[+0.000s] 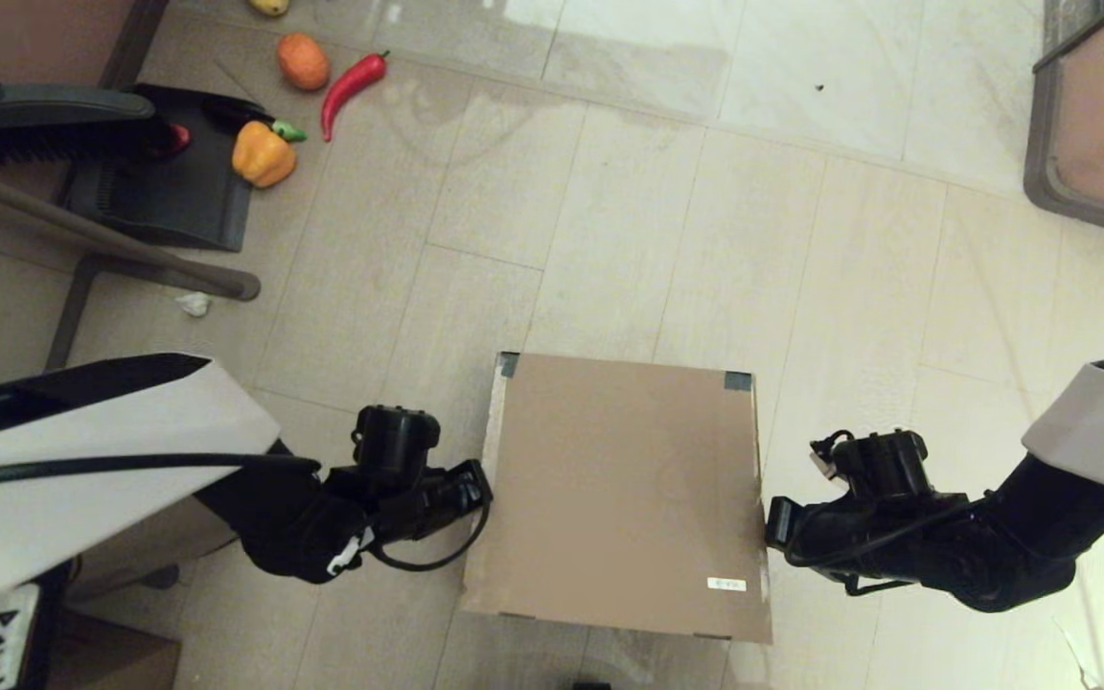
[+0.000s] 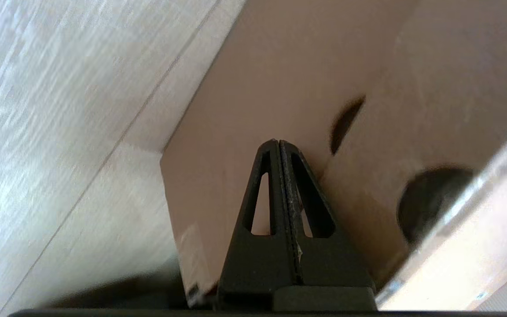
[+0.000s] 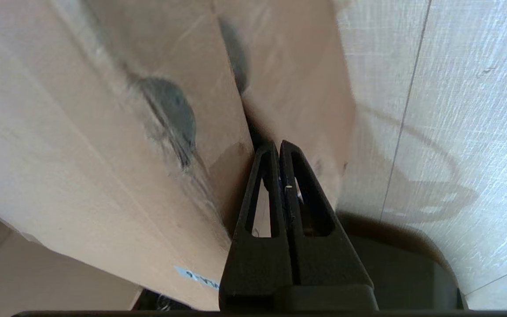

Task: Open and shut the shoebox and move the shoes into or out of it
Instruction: Open the shoe box

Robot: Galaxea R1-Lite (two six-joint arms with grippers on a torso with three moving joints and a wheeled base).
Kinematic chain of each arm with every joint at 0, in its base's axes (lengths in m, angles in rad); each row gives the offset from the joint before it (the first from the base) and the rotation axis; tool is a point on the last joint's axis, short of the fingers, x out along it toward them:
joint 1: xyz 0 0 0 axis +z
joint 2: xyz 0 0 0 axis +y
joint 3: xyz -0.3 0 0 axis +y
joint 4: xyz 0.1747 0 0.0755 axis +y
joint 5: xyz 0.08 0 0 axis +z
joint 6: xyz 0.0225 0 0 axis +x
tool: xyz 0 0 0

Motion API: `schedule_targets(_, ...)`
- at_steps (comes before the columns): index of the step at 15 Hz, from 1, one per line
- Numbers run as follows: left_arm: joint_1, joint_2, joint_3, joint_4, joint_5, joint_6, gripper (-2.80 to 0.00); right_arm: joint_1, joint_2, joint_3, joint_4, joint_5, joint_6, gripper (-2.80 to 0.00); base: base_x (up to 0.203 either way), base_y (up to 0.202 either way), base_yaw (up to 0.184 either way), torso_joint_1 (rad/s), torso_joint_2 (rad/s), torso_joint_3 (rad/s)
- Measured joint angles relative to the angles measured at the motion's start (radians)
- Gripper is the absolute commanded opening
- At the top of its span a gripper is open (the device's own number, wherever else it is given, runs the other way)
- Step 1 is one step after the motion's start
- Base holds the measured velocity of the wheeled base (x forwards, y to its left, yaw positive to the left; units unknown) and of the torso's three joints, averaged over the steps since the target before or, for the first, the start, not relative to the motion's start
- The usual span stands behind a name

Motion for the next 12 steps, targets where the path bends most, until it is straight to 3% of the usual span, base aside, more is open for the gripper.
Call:
schedule_targets(3,-0.003,-0.05,0.037,0.005,-0.001,0.0,-2.8,-0.002,-0.066,0.021,0.054,0.041,0.01,-2.8,0.0,0.0,0.0,0.0,0.0,0.0)
schedule_targets(8,-0.007,-0.132,0.092,0.017,0.002,-0.01,-2.8,-0.003,-0.212,0.045,0.205,0.234,0.072,-2.8,0.0,0.0,0.0,0.0,0.0,0.0)
schedule_targets(12,-0.031,-0.211,0.094,0.094,0.0,-0.065,-2.8,-0.002,-0.287,0.13,0.207,0.27,0.07,-2.8,0.0,0.0,0.0,0.0,0.0,0.0)
